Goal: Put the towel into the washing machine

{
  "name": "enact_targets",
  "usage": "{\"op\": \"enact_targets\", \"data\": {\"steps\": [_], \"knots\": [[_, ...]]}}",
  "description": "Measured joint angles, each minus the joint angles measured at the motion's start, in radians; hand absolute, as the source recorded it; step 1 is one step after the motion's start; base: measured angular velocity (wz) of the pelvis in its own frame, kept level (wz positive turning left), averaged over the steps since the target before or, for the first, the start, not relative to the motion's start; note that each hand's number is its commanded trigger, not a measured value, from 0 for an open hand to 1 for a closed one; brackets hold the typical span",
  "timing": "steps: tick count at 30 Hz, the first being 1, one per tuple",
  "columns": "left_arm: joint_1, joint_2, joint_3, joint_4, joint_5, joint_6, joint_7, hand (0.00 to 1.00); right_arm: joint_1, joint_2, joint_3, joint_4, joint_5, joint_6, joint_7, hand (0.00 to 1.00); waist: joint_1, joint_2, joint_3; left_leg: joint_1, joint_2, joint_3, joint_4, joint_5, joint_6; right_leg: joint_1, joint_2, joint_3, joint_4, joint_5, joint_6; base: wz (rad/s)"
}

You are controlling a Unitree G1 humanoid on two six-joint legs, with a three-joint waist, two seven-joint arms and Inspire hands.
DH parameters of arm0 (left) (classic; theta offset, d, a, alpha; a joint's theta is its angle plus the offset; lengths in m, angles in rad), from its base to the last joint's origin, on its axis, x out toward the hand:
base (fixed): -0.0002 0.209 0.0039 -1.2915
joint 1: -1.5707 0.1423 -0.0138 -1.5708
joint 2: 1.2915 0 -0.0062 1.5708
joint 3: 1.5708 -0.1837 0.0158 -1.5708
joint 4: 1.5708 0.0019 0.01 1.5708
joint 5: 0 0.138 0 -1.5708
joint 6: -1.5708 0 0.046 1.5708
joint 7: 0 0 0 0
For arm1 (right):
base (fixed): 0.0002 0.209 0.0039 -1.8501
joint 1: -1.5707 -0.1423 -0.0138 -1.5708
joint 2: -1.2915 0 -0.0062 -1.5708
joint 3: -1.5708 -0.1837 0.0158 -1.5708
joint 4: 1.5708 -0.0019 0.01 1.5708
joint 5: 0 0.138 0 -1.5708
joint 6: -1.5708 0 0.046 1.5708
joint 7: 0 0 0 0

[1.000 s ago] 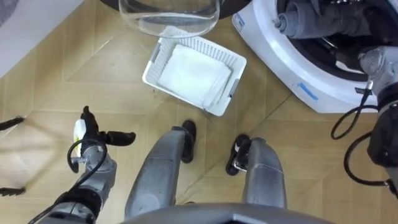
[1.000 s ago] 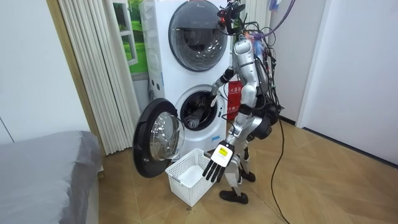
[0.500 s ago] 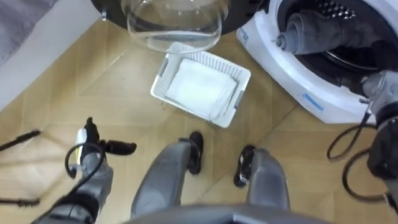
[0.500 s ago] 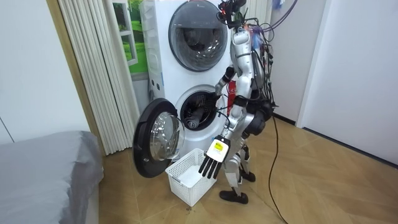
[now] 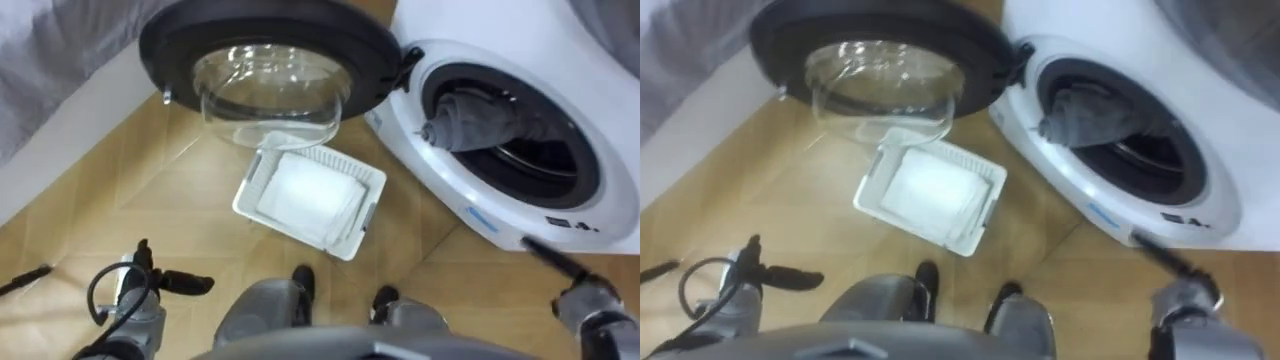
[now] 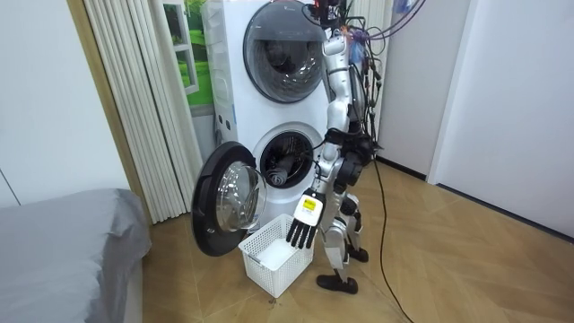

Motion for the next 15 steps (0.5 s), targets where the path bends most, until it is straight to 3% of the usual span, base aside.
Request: {"op": "enact_targets", "data": {"steps": [2,4,10,15], "knots": [[0.015,0.000,0.008,0.019,-0.002,0.001,-0.011,0.00,0.027,0.030,0.028,-0.003,-0.152,0.001,0.003,0.00,-0.003,-0.002,0.0005,0.048,0.001,-0.001,-0.030,0.000,-0.010,0.046,0.013,0.000,-0.032,0.012,-0.004,-0.08],[0.030,-0.002,0.009,0.029,-0.001,0.004,-0.019,0.00,0.035,0.052,0.040,-0.005,-0.204,0.001,0.006,0.00,-0.007,-0.001,0.0003,0.071,0.006,-0.004,-0.047,0.001,-0.015,0.077,0.019,-0.007,-0.056,0.020,-0.008,0.00],[0.120,-0.007,0.047,0.018,0.024,0.038,-0.049,0.00,0.087,0.098,0.076,-0.039,-0.304,0.015,0.039,0.00,-0.016,0.001,-0.0019,0.115,0.020,-0.016,-0.048,-0.006,-0.031,0.134,0.039,-0.018,-0.086,0.027,-0.016,0.03],[0.153,-0.012,0.099,0.014,0.103,0.073,-0.061,0.00,0.120,0.122,0.074,-0.041,-0.318,0.018,0.067,0.00,-0.018,-0.004,0.0033,0.165,0.019,-0.018,-0.066,-0.006,-0.035,0.188,0.042,-0.020,-0.107,0.027,-0.016,0.02]]}}
